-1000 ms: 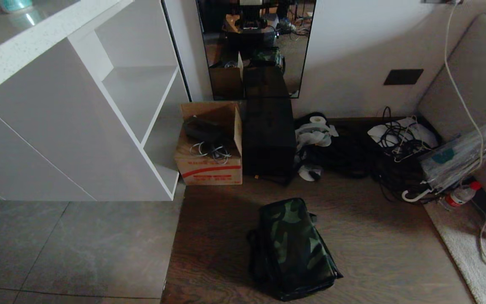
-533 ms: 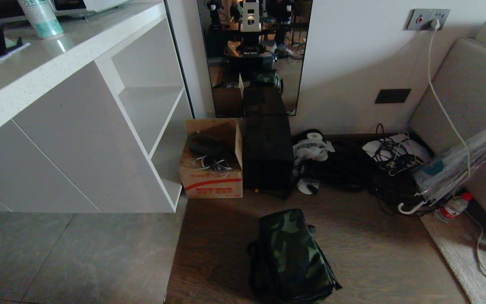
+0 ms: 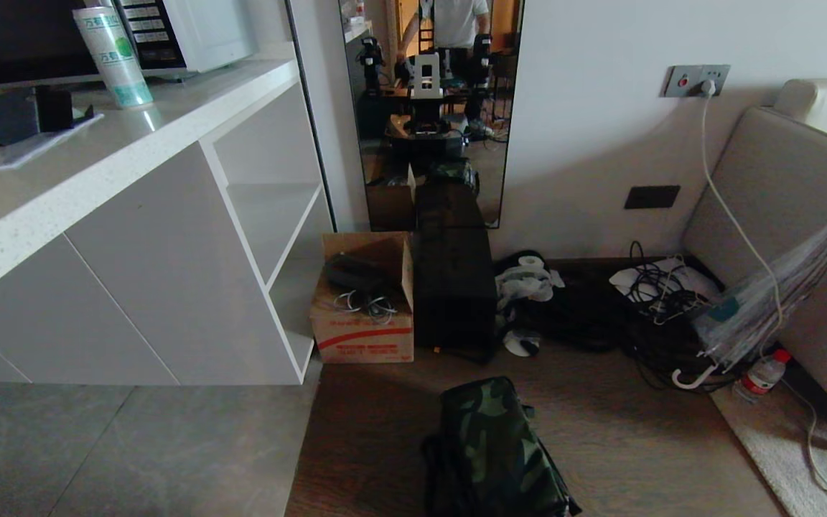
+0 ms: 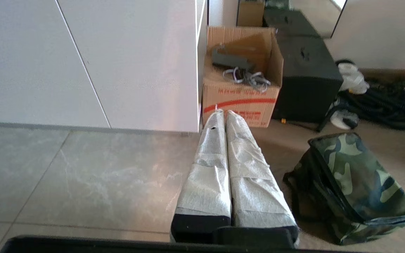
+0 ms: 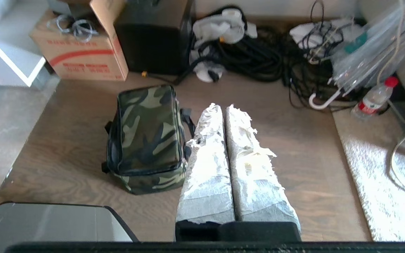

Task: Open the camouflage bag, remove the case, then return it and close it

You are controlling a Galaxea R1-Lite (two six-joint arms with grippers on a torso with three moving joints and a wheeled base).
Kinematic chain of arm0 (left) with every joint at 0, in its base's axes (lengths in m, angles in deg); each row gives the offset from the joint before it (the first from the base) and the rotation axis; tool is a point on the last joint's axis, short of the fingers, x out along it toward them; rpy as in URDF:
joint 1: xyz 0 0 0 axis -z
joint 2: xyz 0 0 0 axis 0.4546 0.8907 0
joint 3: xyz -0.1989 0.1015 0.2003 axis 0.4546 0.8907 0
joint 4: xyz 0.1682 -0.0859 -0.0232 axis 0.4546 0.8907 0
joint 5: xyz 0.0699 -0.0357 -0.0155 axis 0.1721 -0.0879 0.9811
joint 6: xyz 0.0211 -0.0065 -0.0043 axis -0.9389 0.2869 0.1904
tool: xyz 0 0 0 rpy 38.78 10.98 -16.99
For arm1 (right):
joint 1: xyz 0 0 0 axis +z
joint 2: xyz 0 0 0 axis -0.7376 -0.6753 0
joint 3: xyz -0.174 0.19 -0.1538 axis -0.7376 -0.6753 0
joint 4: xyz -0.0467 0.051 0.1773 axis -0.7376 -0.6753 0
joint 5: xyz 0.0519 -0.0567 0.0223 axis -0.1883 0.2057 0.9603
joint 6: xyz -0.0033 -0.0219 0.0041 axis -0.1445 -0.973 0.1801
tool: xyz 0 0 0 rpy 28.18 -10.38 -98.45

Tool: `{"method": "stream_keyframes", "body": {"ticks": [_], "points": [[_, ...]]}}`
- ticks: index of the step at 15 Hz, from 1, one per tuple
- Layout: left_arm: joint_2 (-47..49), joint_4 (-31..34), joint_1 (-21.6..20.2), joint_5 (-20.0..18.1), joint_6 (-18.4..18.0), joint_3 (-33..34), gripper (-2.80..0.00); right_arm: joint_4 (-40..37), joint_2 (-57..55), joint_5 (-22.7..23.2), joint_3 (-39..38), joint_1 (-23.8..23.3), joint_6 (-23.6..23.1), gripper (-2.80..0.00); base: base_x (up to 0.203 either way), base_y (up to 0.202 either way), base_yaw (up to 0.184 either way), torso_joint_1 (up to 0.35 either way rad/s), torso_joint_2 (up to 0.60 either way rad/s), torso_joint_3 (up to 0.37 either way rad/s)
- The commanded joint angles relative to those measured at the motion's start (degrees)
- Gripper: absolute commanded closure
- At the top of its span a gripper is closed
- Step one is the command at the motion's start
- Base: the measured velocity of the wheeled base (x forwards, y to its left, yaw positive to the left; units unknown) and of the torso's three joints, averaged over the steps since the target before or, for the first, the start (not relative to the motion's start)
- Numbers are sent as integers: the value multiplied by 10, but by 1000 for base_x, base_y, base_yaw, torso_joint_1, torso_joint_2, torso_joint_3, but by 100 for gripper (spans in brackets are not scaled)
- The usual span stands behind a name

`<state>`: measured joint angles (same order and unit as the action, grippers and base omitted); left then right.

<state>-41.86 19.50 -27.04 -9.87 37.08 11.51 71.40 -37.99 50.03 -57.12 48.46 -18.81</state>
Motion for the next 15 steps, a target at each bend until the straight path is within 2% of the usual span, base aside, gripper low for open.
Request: {"method": "stream_keyframes", "body": {"ticks": [1, 9, 15], "points": [[0, 0, 0, 0, 0, 0, 0, 0, -1, 0, 0, 0, 0, 0, 0, 0, 0, 2, 2, 203], [0, -1, 0, 0, -2, 0, 0, 0, -1, 0, 0, 0, 0, 0, 0, 0, 0, 1, 0, 198], [0, -1, 0, 0, -3, 0, 0, 0, -1, 0, 0, 0, 0, 0, 0, 0, 0, 0, 2, 29]]}}
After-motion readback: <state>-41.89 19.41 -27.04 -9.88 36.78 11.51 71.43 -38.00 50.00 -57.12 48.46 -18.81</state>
